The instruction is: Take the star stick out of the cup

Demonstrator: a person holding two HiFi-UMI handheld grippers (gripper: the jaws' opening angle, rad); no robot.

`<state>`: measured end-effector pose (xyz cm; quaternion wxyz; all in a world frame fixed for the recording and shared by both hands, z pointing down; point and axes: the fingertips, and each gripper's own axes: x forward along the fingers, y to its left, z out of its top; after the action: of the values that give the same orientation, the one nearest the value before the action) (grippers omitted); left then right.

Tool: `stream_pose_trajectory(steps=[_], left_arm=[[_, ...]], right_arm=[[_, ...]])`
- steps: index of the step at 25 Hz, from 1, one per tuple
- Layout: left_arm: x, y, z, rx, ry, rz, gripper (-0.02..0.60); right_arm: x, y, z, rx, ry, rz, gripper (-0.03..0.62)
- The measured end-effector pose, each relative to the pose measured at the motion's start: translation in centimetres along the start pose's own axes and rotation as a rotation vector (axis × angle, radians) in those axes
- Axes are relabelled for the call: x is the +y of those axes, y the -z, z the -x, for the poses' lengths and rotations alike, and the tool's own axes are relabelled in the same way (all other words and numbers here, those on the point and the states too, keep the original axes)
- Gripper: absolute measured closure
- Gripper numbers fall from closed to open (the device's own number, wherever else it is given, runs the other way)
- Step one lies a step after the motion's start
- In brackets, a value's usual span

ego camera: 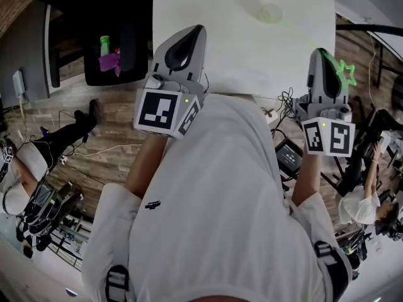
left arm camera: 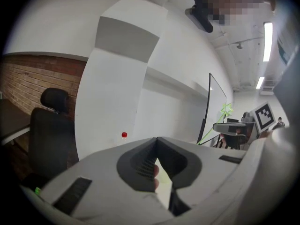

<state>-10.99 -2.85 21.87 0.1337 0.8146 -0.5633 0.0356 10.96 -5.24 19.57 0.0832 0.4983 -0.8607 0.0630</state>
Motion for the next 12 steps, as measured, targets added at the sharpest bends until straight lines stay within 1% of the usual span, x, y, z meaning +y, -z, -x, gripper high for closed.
stream_pose_trajectory(steps=[7, 12], left_arm=[[0.4, -0.3, 0.6, -0.001, -0.013, 0.005, 0.588], [-0.2, 0.3, -0.4, 0.015, 0.005, 0.007, 0.588]], right_arm=[[0.3, -0.8, 0.7, -0.001, -0.002, -0.004, 0.579], [0.2, -0.6, 0.5, 0.006, -0.014, 0.003, 0.579]])
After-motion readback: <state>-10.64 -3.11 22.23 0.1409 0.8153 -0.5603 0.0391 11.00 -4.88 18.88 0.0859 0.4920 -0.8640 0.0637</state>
